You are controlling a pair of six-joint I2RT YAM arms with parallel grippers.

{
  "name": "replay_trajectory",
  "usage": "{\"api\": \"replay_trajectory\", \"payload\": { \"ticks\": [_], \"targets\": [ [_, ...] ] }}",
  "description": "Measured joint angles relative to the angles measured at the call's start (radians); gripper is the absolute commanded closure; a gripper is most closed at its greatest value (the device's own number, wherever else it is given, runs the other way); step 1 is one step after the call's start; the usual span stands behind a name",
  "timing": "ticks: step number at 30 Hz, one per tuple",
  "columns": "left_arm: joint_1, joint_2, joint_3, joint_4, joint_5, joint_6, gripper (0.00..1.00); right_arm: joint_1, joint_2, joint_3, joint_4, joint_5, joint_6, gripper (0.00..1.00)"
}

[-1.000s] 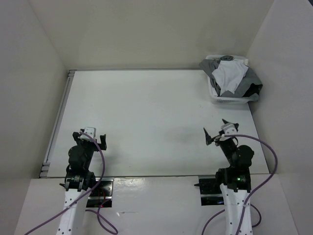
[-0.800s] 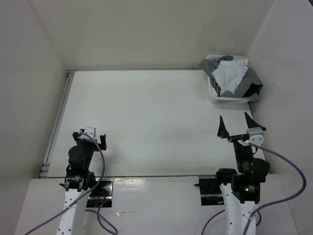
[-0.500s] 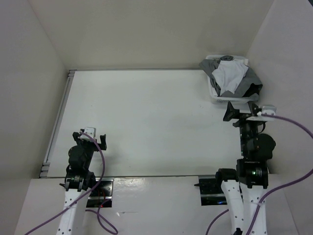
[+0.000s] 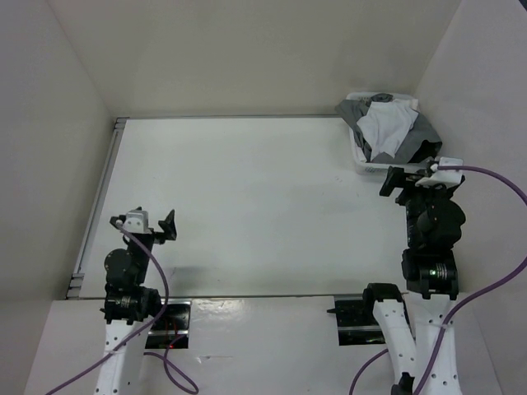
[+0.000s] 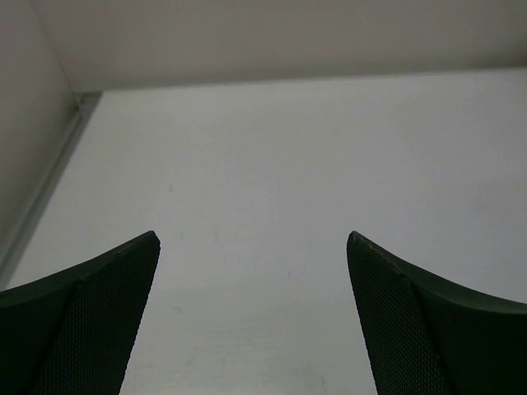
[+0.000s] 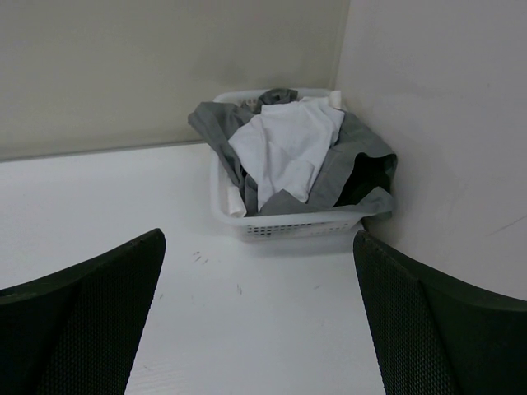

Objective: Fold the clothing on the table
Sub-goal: Grab the skirt from the pile

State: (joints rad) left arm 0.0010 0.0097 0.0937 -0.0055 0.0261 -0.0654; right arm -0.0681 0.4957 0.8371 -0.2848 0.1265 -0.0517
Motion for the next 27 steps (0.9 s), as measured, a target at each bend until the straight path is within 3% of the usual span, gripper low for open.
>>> {"api": "replay_trajectory", "payload": {
  "ticks": [6, 8, 13, 16, 22, 27],
  "targets": [
    [0.0, 0.1, 0.251, 0.166, 0.005, 0.006, 0.0, 0.0, 0.156, 0.112, -0.038, 0.016, -0.006, 0.02],
    [0.0, 0.266, 0.429, 0.158, -0.007, 0.013, 0.0, 0.0, 0.244, 0.173, -0.061, 0.008, -0.008, 0.02],
    [-0.002, 0.841, 1.062, 0.035, -0.081, 0.01, 0.0, -0.001, 0.544, 0.394, -0.174, -0.021, -0.044, 0.02],
    [-0.002, 1.064, 1.321, -0.096, -0.108, 0.017, 0.0, -0.005, 0.719, 0.516, -0.291, -0.025, -0.076, 0.02],
    [0.001, 1.308, 1.542, -0.449, -0.119, 0.05, 0.0, -0.012, 0.952, 0.612, -0.492, -0.006, -0.095, 0.02],
    [0.075, 1.49, 1.618, -0.679, -0.115, 0.064, 0.0, -0.028, 0.887, 0.544, -0.497, -0.031, -0.095, 0.02]
  ]
}}
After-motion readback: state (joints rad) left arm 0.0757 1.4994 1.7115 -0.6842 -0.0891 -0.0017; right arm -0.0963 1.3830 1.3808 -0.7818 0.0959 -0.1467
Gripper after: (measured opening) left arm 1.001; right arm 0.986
